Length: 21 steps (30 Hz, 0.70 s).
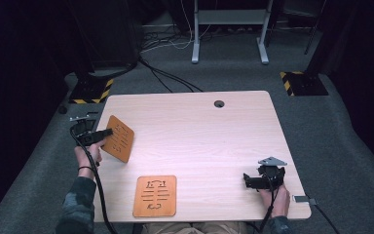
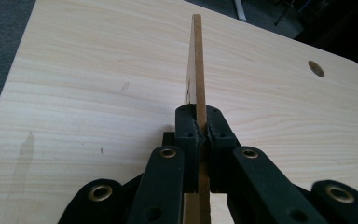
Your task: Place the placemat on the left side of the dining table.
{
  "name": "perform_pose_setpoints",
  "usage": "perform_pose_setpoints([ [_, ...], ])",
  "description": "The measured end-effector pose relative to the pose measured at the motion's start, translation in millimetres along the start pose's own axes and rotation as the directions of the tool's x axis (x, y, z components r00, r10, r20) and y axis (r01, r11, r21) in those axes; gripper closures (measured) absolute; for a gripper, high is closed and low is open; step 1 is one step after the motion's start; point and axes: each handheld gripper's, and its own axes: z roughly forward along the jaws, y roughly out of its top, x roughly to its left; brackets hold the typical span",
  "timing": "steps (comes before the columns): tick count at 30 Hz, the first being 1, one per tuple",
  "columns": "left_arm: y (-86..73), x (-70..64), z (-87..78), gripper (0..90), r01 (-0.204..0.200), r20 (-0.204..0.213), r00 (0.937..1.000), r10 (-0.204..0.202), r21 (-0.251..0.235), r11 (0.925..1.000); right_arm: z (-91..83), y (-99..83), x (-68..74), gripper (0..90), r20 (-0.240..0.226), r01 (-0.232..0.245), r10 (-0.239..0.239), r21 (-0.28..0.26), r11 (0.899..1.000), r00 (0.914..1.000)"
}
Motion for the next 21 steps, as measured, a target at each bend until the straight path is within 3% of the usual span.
perform_pose_setpoints([
  [3, 1.1, 2.2, 2.9, 85.9, -0.002, -0.004, 1.0000, 0.002, 0.000, 1.0000, 0.0, 0.0, 0.0, 0.0, 0.000, 0.000, 0.000, 0.000, 1.000, 1.0000],
  [4, 1.2, 1.7, 3.9, 85.8, 0.020, -0.008, 0.9998, -0.020, -0.002, 0.9998, 0.0, 0.0, 0.0, 0.0, 0.000, 0.001, -0.001, 0.000, 1.000, 1.0000],
  [8, 3.6, 6.1, 8.5, 84.6, -0.009, -0.030, 0.9995, 0.009, 0.018, 0.9998, 0.0, 0.0, 0.1, 0.0, 0.001, 0.000, 0.000, 0.000, 1.000, 1.0000],
  [12, 4.2, 9.8, 10.5, 83.7, 0.008, -0.036, 0.9993, -0.008, 0.014, 0.9999, 0.0, 0.0, 0.1, 0.0, 0.001, 0.000, 0.000, 0.000, 1.000, 1.0000],
  [21, 5.1, 18.0, 15.1, 78.7, 0.003, -0.080, 0.9968, -0.002, 0.017, 0.9999, -0.1, 0.0, 0.4, 0.0, 0.006, 0.000, 0.000, -0.001, 1.000, 1.0000],
])
